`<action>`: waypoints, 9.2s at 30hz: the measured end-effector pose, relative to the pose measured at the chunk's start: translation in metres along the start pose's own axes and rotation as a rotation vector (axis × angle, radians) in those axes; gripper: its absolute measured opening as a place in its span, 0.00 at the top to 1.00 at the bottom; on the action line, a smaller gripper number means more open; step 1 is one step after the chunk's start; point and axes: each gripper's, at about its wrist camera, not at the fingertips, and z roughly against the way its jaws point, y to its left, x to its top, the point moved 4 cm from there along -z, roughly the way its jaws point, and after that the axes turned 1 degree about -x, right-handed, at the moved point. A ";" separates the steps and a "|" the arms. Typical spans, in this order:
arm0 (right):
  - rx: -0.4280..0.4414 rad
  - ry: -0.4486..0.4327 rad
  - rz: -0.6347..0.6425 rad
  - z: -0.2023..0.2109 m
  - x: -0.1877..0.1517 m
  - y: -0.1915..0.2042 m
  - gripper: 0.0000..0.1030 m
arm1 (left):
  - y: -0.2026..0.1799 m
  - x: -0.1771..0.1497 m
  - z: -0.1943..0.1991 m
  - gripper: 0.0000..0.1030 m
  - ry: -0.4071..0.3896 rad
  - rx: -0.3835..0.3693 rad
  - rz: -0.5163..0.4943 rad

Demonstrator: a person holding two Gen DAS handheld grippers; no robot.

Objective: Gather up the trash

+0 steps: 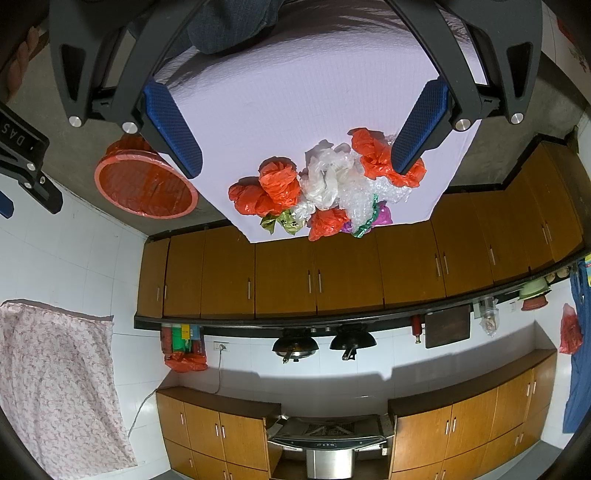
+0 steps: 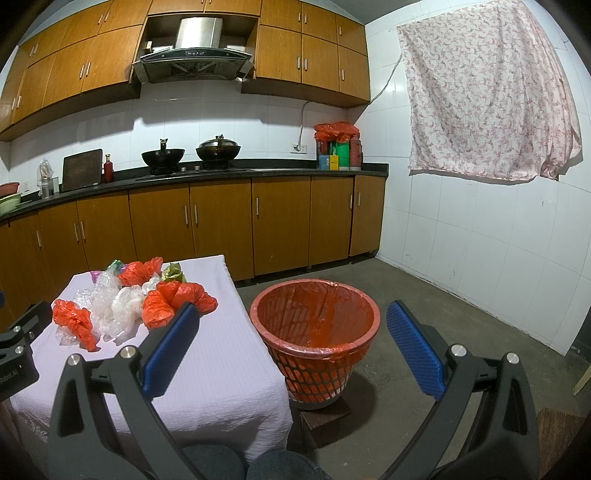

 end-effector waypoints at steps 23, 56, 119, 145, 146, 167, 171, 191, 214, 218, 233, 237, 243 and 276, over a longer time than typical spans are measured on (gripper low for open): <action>-0.001 0.000 0.002 -0.001 0.002 0.002 0.04 | 0.000 0.000 0.000 0.02 -0.001 0.000 0.000; -0.002 0.000 0.002 0.000 0.003 0.001 0.04 | 0.000 0.000 0.000 0.02 -0.001 0.000 0.000; 0.346 0.504 0.058 -0.335 -0.038 0.201 0.41 | 0.141 -0.056 -0.220 0.40 0.401 0.230 0.276; 0.427 0.377 -0.027 -0.277 -0.002 0.170 0.71 | 0.154 -0.001 -0.162 0.64 0.179 0.109 0.274; 0.429 0.368 -0.033 -0.274 0.001 0.167 0.71 | 0.153 0.002 -0.161 0.64 0.171 0.104 0.275; 0.226 0.250 -0.130 -0.263 0.041 0.031 0.72 | -0.010 0.062 -0.204 0.64 0.107 -0.235 0.080; 0.120 0.263 -0.168 -0.269 0.036 -0.025 0.72 | -0.071 0.062 -0.224 0.64 0.135 -0.344 0.008; 0.031 0.332 -0.283 -0.328 -0.002 -0.105 0.71 | -0.211 0.022 -0.293 0.63 0.331 -0.576 -0.159; 0.009 0.296 -0.317 -0.326 0.005 -0.122 0.49 | -0.203 0.020 -0.298 0.41 0.345 -0.562 -0.143; 0.010 0.285 -0.301 -0.319 0.011 -0.117 0.48 | -0.187 0.030 -0.291 0.41 0.311 -0.527 -0.114; 0.243 0.291 -0.201 -0.291 0.031 0.003 0.45 | -0.036 0.042 -0.230 0.32 0.185 -0.238 0.044; 0.341 0.322 -0.126 -0.283 0.022 0.062 0.42 | 0.031 0.035 -0.214 0.27 0.159 -0.071 0.082; 0.458 0.386 -0.042 -0.272 -0.002 0.140 0.38 | 0.113 0.009 -0.199 0.19 0.179 0.118 0.128; 0.502 0.506 0.153 -0.287 -0.051 0.246 0.71 | 0.221 -0.071 -0.242 0.79 0.479 0.103 0.306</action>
